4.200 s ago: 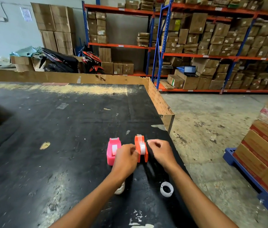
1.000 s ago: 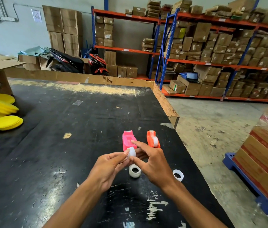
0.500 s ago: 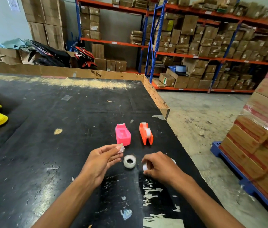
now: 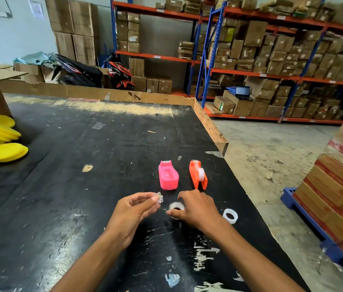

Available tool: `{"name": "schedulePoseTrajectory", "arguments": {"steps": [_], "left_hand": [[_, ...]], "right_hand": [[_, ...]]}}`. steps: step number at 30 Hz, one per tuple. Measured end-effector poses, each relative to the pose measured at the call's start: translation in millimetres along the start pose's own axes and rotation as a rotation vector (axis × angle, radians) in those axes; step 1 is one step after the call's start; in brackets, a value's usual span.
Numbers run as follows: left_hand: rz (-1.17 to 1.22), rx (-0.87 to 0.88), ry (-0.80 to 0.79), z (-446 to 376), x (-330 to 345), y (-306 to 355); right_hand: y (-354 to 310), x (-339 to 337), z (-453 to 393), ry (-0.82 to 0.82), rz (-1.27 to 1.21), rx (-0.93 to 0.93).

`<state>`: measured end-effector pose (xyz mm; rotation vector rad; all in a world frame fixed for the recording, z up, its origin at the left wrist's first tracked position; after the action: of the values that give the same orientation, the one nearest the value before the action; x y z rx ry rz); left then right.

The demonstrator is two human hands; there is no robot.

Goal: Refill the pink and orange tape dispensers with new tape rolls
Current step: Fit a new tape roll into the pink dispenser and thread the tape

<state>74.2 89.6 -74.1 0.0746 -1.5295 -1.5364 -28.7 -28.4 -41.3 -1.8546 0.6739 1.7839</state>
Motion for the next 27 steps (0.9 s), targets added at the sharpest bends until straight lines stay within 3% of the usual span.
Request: {"name": "schedulePoseTrajectory", "arguments": {"steps": [3,5,9,11,20,27], "left_hand": [[-0.035,0.008,0.012,-0.6,-4.3,0.9],[-0.039,0.016,0.017,-1.0,-6.7,2.7],[-0.026,0.026,0.013,-2.0,-5.8,9.1],[-0.027,0.034,-0.017,-0.9,0.8,12.4],[-0.168,0.131,-0.171,11.2,35.6,22.7],[-0.208,0.170,-0.193,15.8,46.4,20.5]], "right_hand": [[-5.5,6.8,-4.5,-0.012,0.005,0.013],[-1.8,2.3,-3.9,0.017,-0.134,0.025],[7.9,-16.7,0.0,0.049,-0.895,-0.002],[4.7,-25.3,5.3,0.021,-1.101,-0.069],[-1.3,-50.4,22.8,0.115,-0.946,-0.261],[5.8,-58.8,26.0,0.194,-0.914,-0.272]]}}
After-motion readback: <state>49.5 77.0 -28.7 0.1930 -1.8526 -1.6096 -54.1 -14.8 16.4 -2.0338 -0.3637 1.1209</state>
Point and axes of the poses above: each hand's wrist, its own z-axis away from the middle knuckle, its own x-axis out of the palm, y = z × x, the point moved 10 cm from there along -z, towards the middle knuckle, and after that the axes turned 11 degrees about z, right-handed, at the moved point
